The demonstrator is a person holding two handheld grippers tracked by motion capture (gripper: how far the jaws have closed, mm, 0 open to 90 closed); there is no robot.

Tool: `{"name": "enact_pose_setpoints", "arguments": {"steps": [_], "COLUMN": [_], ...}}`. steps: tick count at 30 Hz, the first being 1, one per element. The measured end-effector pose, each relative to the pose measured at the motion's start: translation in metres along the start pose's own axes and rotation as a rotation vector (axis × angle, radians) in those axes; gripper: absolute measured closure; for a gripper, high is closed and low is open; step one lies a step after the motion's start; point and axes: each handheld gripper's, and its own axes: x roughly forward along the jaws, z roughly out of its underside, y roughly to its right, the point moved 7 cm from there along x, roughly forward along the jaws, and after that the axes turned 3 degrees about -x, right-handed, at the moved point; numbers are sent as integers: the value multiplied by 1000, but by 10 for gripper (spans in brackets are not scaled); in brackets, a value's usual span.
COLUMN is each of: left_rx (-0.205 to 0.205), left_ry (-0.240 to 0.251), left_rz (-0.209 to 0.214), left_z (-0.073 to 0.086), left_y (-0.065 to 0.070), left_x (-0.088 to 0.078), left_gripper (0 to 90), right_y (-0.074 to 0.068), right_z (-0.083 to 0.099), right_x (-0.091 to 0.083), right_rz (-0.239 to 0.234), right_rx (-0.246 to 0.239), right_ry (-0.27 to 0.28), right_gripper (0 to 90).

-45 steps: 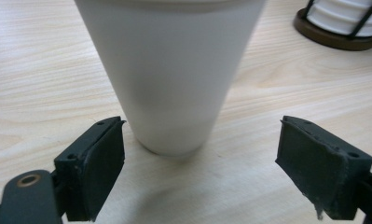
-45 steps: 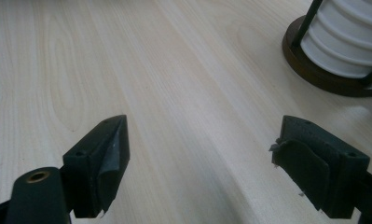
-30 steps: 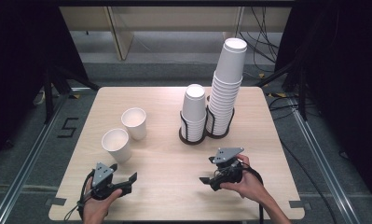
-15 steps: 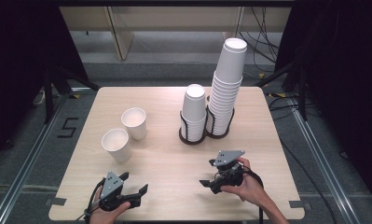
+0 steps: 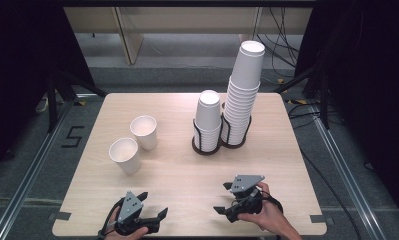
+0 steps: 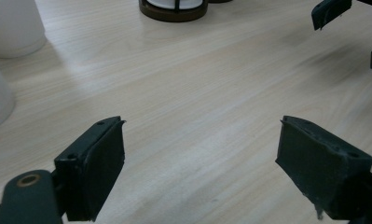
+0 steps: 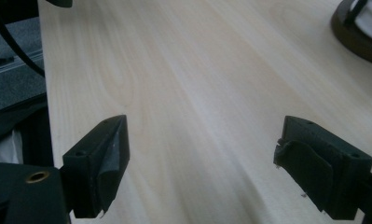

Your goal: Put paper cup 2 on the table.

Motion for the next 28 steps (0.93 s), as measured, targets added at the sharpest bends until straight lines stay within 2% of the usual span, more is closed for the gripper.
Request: {"name": "enact_pose_setpoints", "arguments": {"steps": [6, 8, 11, 12, 17, 18, 22, 23, 25, 28], "left_rx": [-15, -23, -20, -19, -29, -21, -33, -29, -29, -18], "left_ry": [0, -11, 6, 1, -3, -2, 8, -10, 4, -2], "left_rz": [42, 40, 42, 36, 33, 41, 41, 28, 36, 40], "left_z": [2, 3, 1, 2, 2, 2, 1, 1, 0, 0], "left_y": [11, 12, 11, 10, 10, 10, 11, 10, 10, 10], "left_x": [1, 1, 1, 0, 1, 2, 2, 1, 0, 1], "left_gripper": [146, 146, 146, 146, 146, 146, 146, 146, 146, 146], "right_y": [-13, -16, -19, -18, -19, -19, -17, -17, -16, -15], "right_z": [3, 4, 8, 8, 8, 8, 9, 9, 9, 9], "right_x": [2, 2, 4, 5, 4, 5, 5, 5, 5, 5], "right_rz": [-19, -26, -36, -29, -34, -36, -33, -37, -31, -25], "right_rx": [-13, -14, -7, -23, -5, -10, -12, -8, 18, 21], "right_ry": [-3, -2, -18, -18, -18, -16, -15, -16, -14, -10], "right_gripper": [174, 172, 172, 172, 170, 169, 168, 167, 165, 164]}}
